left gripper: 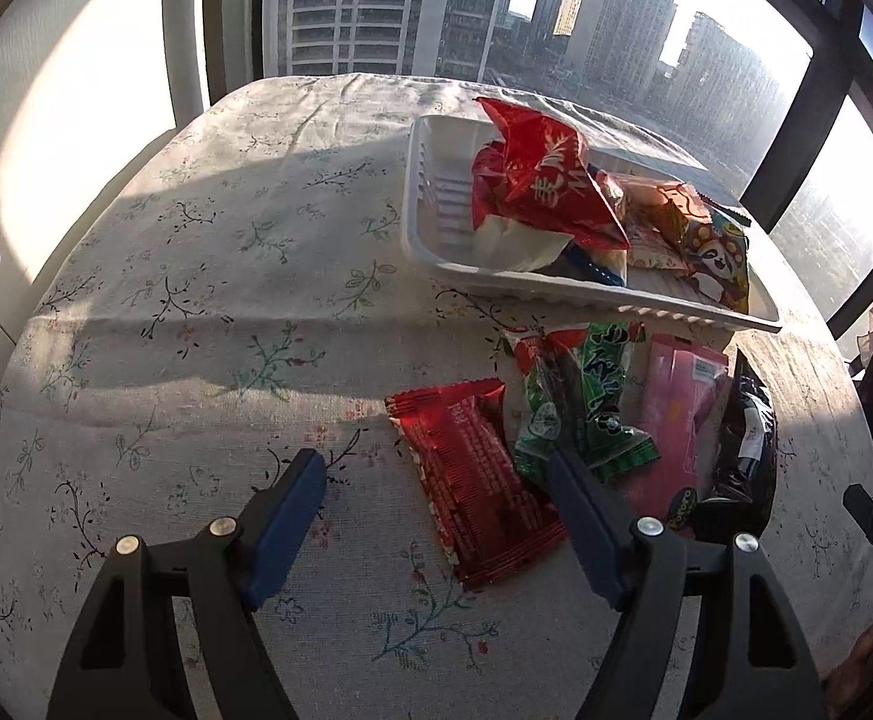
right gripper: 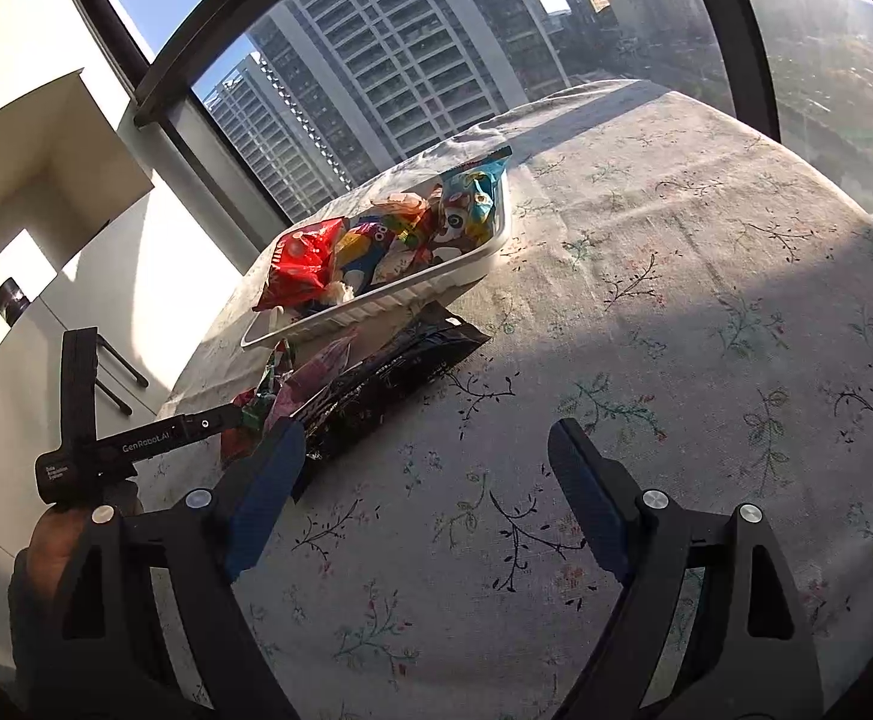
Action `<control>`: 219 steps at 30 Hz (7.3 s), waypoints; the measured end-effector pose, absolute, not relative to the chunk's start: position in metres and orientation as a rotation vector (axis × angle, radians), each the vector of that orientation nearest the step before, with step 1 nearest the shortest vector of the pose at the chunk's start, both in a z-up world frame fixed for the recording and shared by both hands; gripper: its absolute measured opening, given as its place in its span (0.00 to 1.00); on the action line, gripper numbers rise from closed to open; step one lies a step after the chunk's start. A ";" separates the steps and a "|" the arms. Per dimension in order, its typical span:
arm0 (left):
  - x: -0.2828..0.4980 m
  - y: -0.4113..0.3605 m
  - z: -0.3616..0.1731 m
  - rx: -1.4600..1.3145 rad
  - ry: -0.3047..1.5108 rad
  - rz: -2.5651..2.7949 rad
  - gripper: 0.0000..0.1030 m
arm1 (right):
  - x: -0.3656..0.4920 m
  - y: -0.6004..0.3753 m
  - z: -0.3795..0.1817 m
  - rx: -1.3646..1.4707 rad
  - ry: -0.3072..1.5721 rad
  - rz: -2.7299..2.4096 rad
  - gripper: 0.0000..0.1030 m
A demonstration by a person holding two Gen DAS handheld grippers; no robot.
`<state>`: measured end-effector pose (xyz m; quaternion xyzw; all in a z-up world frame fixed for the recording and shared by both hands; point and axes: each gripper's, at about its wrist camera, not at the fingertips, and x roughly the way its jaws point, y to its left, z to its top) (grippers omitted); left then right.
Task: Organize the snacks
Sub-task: 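Grasp the small red packet with the left gripper while the right gripper grasps the black packet, then carry the small red and black packets into the tray and release them, then withdraw both grippers from the tray toward the last two packets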
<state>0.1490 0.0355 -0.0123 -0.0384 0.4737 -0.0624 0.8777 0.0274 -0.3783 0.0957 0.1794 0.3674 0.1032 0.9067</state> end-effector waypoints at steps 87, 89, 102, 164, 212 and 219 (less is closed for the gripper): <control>0.063 0.050 -0.010 0.012 0.900 -0.277 0.26 | 0.091 -0.315 0.074 -0.005 0.968 0.196 0.25; 0.062 0.051 -0.009 -0.004 0.896 -0.286 0.26 | 0.083 -0.324 0.077 0.030 0.947 0.195 0.25; 0.064 0.048 0.003 -0.056 0.869 -0.329 0.26 | 0.060 -0.367 0.084 0.105 0.917 0.160 0.24; 0.286 0.028 0.009 -0.062 0.791 -0.322 0.43 | 0.279 -0.278 0.091 -0.037 0.783 0.210 0.25; 0.176 -0.049 0.006 0.535 0.882 -0.544 0.71 | 0.039 -0.368 0.113 0.261 0.732 0.298 0.80; 0.176 -0.058 -0.008 0.575 0.943 -0.575 0.56 | 0.028 -0.379 0.106 0.292 0.743 0.298 0.80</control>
